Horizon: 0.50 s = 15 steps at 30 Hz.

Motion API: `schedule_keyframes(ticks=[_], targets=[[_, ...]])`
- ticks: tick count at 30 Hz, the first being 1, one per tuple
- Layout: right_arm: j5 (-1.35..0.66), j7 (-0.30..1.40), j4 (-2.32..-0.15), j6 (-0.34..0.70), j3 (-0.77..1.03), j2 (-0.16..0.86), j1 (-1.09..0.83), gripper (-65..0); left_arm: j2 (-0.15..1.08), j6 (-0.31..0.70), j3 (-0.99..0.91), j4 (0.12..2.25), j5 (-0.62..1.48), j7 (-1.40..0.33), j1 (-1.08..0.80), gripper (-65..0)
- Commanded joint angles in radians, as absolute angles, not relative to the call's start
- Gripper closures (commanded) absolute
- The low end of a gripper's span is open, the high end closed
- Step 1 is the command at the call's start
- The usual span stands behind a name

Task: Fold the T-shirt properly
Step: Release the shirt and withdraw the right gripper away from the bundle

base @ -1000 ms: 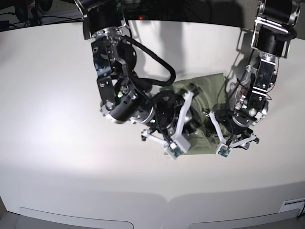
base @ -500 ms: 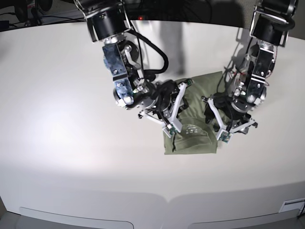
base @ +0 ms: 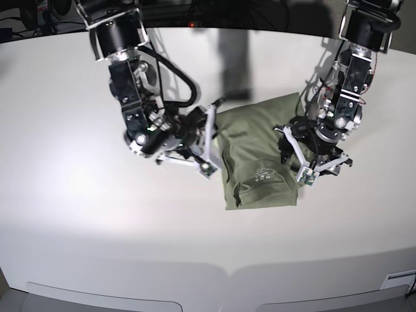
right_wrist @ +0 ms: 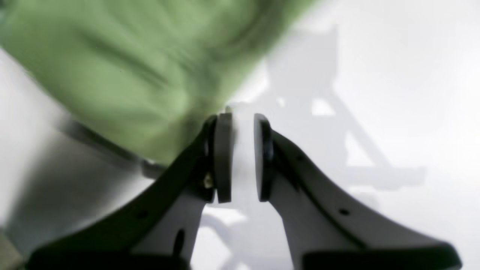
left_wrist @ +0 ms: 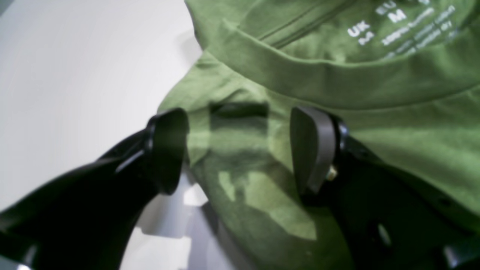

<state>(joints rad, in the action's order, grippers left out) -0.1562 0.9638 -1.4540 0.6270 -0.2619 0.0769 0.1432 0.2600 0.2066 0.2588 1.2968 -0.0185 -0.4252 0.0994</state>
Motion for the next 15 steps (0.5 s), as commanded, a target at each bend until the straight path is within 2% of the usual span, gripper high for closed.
schedule_keyframes(ticks=[1, 6, 11, 15], targets=[[-0.168, 0.950, -1.480, 0.627, -0.252, 0.086, 0.165, -9.6, 0.267, 0.207, 0.257, 1.302, -0.037, -0.462, 0.103, -42.5], [-0.255, 0.929, -1.481, 0.628, -0.170, 0.129, 0.167, -9.6, 0.266, 0.207, 0.257, 1.302, -0.037, -0.459, 0.103, -42.5], [-0.351, 0.825, -1.493, 0.630, -0.039, 0.130, 0.178, -9.6, 0.267, 0.207, 0.257, 1.303, -0.037, -0.456, 0.138, -42.5], [-0.428, 0.778, -1.536, 0.682, 0.049, 0.130, 0.213, -9.6, 0.266, 0.207, 0.257, 1.303, -0.036, -0.461, 0.200, -42.5]])
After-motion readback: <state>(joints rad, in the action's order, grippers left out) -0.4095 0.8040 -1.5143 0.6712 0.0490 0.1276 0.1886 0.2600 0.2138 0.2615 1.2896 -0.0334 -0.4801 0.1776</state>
